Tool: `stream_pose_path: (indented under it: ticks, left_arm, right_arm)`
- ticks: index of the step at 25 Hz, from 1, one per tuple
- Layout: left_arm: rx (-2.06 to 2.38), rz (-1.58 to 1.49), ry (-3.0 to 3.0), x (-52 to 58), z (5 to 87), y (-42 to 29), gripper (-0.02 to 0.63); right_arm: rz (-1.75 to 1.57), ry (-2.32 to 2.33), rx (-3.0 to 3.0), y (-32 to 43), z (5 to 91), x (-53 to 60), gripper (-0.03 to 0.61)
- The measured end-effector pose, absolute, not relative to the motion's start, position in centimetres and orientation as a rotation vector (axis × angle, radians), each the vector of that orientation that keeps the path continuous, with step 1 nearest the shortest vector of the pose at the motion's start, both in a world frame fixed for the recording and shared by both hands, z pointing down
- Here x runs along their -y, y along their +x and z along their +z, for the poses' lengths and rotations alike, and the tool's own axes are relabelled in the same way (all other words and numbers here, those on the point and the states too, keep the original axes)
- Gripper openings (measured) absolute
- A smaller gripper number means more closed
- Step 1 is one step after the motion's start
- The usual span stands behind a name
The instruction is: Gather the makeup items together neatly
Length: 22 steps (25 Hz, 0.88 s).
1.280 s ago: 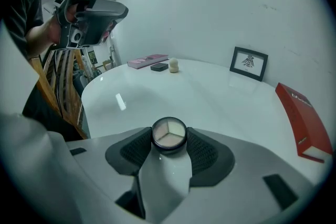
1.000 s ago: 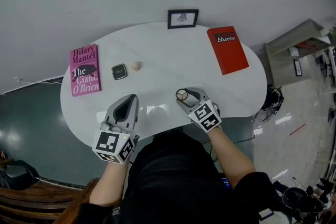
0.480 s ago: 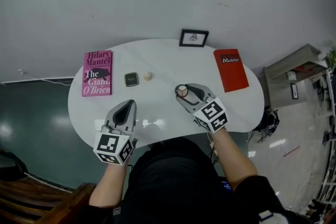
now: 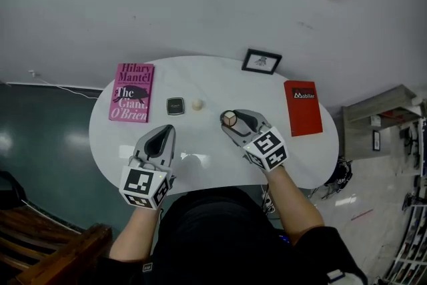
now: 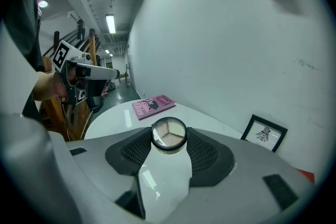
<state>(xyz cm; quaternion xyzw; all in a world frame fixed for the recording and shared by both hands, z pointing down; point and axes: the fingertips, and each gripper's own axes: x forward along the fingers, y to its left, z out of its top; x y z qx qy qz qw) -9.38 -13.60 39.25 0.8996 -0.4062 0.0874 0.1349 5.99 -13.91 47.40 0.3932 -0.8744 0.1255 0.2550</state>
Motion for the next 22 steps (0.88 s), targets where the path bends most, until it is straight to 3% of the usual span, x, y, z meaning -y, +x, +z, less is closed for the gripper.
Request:
stream_pose_path:
  ticks: [22]
  left_arm:
    - [1.24,0.302,2.518,20.0,41.8,-6.1,0.015]
  right_arm:
    - [0.477,0.868,2.341,6.2,58.5,21.8,0.218]
